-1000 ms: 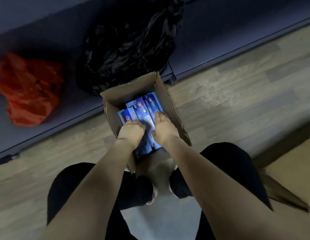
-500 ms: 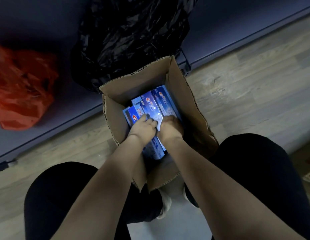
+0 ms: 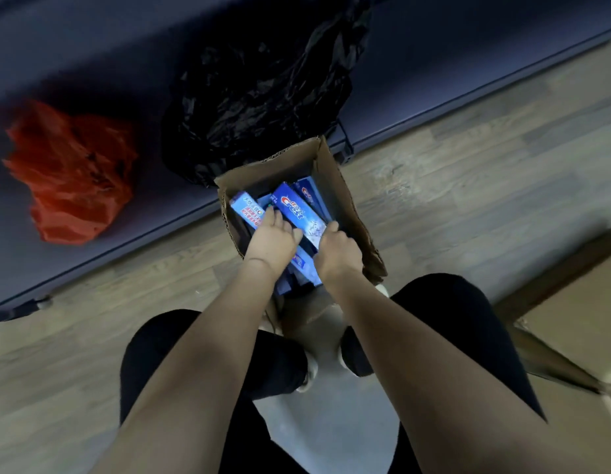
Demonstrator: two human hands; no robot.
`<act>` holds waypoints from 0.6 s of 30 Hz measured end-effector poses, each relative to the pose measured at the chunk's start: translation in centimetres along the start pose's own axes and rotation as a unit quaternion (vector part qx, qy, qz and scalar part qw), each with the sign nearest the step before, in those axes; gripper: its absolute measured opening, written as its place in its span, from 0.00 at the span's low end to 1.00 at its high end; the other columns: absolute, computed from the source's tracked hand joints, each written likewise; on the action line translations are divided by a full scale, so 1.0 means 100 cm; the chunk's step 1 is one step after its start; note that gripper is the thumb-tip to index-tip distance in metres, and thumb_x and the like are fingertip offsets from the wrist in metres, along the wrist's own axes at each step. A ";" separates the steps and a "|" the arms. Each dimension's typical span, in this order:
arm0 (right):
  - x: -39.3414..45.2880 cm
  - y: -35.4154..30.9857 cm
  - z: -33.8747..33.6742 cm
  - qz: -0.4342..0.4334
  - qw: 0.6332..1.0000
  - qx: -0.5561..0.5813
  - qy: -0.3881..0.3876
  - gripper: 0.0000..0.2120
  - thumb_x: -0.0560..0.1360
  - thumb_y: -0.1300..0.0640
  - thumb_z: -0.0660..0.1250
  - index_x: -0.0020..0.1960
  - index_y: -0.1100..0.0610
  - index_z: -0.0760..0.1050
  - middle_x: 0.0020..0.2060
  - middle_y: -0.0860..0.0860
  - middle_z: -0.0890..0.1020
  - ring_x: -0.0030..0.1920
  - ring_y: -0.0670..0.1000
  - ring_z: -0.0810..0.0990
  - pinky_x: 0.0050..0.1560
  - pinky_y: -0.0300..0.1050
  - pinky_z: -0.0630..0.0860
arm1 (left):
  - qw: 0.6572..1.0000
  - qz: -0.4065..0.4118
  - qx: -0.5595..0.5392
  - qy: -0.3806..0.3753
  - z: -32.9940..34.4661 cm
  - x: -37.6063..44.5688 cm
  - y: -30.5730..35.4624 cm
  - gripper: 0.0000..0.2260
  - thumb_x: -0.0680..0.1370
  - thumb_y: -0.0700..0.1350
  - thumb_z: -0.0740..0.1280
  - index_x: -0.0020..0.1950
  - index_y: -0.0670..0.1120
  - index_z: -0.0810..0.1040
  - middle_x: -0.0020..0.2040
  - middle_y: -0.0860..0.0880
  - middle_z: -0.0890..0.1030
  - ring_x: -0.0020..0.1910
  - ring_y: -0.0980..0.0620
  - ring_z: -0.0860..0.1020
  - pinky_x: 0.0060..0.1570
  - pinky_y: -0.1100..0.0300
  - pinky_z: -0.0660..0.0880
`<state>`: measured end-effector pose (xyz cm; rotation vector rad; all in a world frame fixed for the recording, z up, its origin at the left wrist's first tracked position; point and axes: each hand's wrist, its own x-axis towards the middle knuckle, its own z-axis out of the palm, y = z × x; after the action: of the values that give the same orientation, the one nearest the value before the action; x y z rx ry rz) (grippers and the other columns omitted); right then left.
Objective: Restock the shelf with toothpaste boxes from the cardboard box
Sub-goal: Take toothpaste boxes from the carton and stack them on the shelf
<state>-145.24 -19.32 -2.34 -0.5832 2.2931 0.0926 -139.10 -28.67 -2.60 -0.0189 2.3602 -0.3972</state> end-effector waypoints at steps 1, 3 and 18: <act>-0.013 0.000 -0.014 -0.011 1.000 -0.009 0.007 0.23 0.77 0.60 0.63 0.69 0.65 0.59 0.63 0.61 0.73 0.63 0.59 0.74 0.61 0.49 0.71 | 1.000 -0.014 -0.016 0.013 -0.014 -0.013 -0.006 0.15 0.81 0.41 0.56 0.68 0.41 0.64 0.68 0.39 0.70 0.70 0.37 0.65 0.72 0.45 0.53; -0.042 -0.002 -0.044 -0.038 0.998 -0.032 0.023 0.26 0.76 0.60 0.63 0.70 0.67 0.58 0.64 0.62 0.71 0.65 0.60 0.72 0.65 0.49 0.67 | 0.998 -0.035 -0.036 0.036 -0.041 -0.044 -0.017 0.14 0.80 0.38 0.54 0.66 0.39 0.67 0.63 0.39 0.74 0.63 0.38 0.71 0.69 0.46 0.59; -0.228 -0.034 -0.276 -0.203 0.953 -0.097 0.201 0.23 0.74 0.67 0.60 0.67 0.63 0.62 0.61 0.58 0.73 0.62 0.57 0.70 0.66 0.45 0.62 | 0.965 -0.210 -0.024 0.154 -0.225 -0.268 -0.126 0.18 0.76 0.40 0.63 0.66 0.40 0.68 0.59 0.42 0.76 0.57 0.42 0.75 0.64 0.51 0.68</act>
<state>-148.02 -20.19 33.50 -1.2635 2.5099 -0.0036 -135.89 -31.02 34.42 -0.5232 2.6698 -0.5789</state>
